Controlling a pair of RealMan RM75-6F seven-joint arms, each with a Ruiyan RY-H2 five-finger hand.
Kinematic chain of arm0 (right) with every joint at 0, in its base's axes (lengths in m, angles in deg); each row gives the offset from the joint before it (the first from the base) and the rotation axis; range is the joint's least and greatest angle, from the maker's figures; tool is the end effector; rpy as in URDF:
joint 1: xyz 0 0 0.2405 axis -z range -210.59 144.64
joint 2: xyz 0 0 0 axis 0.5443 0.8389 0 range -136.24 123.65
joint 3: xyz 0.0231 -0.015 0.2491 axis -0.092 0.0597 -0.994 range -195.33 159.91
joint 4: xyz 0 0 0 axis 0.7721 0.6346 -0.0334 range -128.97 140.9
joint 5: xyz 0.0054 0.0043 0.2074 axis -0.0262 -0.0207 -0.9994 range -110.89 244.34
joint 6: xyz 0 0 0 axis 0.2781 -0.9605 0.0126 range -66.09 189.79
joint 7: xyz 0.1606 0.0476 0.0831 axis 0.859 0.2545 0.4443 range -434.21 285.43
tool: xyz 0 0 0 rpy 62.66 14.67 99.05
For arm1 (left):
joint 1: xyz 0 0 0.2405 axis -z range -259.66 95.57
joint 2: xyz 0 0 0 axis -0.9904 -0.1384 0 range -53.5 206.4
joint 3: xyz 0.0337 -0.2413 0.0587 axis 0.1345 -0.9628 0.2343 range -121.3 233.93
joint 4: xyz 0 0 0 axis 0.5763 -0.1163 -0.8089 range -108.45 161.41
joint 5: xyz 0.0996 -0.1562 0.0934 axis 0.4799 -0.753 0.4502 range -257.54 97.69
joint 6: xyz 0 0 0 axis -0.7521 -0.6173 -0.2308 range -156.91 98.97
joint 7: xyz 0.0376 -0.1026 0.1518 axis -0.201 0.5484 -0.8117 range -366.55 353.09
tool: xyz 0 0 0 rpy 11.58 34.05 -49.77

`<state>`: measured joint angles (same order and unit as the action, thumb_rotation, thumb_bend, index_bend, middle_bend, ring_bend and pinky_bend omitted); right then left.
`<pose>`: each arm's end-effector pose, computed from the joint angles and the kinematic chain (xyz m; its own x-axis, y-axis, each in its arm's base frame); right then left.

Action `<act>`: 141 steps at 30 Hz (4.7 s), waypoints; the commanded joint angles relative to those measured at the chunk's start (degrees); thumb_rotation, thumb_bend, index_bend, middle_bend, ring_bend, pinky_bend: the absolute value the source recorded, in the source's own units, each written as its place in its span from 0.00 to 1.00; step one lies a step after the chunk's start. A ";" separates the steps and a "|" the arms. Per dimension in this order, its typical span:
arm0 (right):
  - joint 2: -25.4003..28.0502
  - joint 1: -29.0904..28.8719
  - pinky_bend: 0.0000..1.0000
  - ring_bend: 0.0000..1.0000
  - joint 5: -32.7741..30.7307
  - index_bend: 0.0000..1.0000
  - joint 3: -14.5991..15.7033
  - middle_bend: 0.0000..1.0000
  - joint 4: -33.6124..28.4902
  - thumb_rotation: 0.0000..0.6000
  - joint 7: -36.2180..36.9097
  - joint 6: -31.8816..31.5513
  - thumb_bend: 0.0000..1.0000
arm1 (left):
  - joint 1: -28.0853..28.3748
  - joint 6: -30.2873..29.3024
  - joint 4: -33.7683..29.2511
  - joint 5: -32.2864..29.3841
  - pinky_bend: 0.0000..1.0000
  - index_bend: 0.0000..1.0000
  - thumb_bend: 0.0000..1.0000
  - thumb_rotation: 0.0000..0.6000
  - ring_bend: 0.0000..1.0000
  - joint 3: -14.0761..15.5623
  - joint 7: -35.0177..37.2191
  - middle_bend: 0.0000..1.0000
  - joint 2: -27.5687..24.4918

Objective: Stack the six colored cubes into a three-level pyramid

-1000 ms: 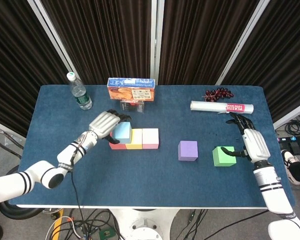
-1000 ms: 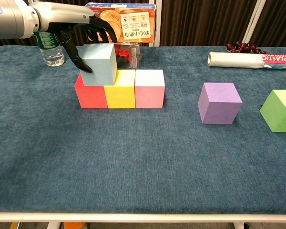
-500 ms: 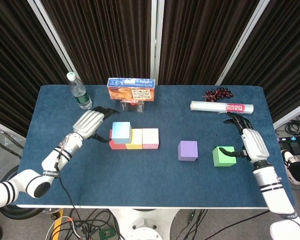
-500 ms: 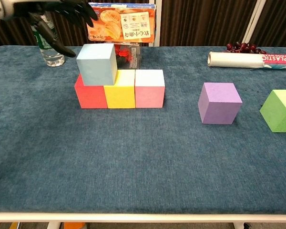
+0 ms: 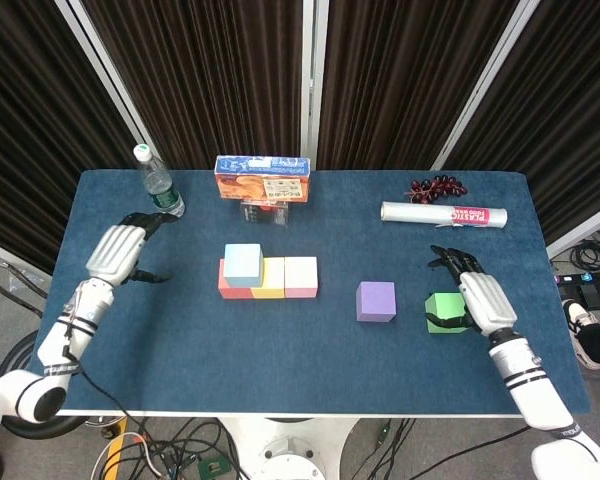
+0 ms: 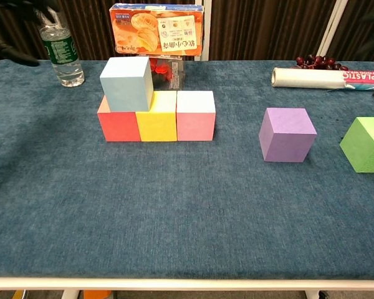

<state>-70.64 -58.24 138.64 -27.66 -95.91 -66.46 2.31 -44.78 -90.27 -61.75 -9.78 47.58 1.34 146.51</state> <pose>-0.2142 -0.3265 0.0954 0.0821 -0.2860 0.9547 -0.9916 -0.1192 0.0496 -0.1894 0.3921 0.0956 0.2107 0.1686 0.9629 0.9545 -0.2479 -0.1655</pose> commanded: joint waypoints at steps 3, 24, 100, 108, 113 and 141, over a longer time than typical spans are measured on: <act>-5.55 -2.89 0.00 0.00 -2.87 0.00 1.39 0.21 3.20 1.00 -5.38 3.82 0.10 | -2.74 -1.63 0.01 -0.15 0.17 0.19 0.09 1.00 0.21 1.48 -1.48 0.22 0.09; -20.58 -8.48 0.00 0.00 -6.83 0.00 0.30 0.31 14.20 1.00 -12.26 5.36 0.12 | -5.55 -1.91 -0.15 2.49 0.17 0.19 0.09 1.00 0.21 0.85 1.50 0.22 -0.12; -25.55 -43.79 0.00 0.03 -40.70 0.00 -7.60 0.36 16.36 1.00 -26.66 12.42 0.19 | -17.17 -12.38 3.04 9.84 0.16 0.19 0.08 1.00 0.21 2.53 1.96 0.22 2.61; -26.18 -44.41 0.00 0.03 -41.99 0.00 -7.62 0.36 16.38 1.00 -28.36 11.09 0.18 | -17.38 -12.32 3.66 9.97 0.16 0.19 0.08 1.00 0.21 2.41 2.73 0.22 2.88; -26.52 -44.51 0.00 0.03 -43.02 0.00 -7.78 0.35 16.16 1.00 -28.93 10.56 0.18 | -17.40 -12.15 3.87 10.09 0.16 0.19 0.08 1.00 0.21 2.37 2.96 0.22 2.93; -28.29 -44.75 0.00 0.03 -44.71 0.00 -8.25 0.34 16.45 1.00 -31.25 9.19 0.17 | -17.68 -11.78 4.81 10.39 0.16 0.19 0.08 1.00 0.21 2.20 4.28 0.22 3.24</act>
<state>-98.91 -102.99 93.91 -35.91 -79.47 -97.67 11.52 -62.47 -102.05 -56.93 0.62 49.78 5.62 149.75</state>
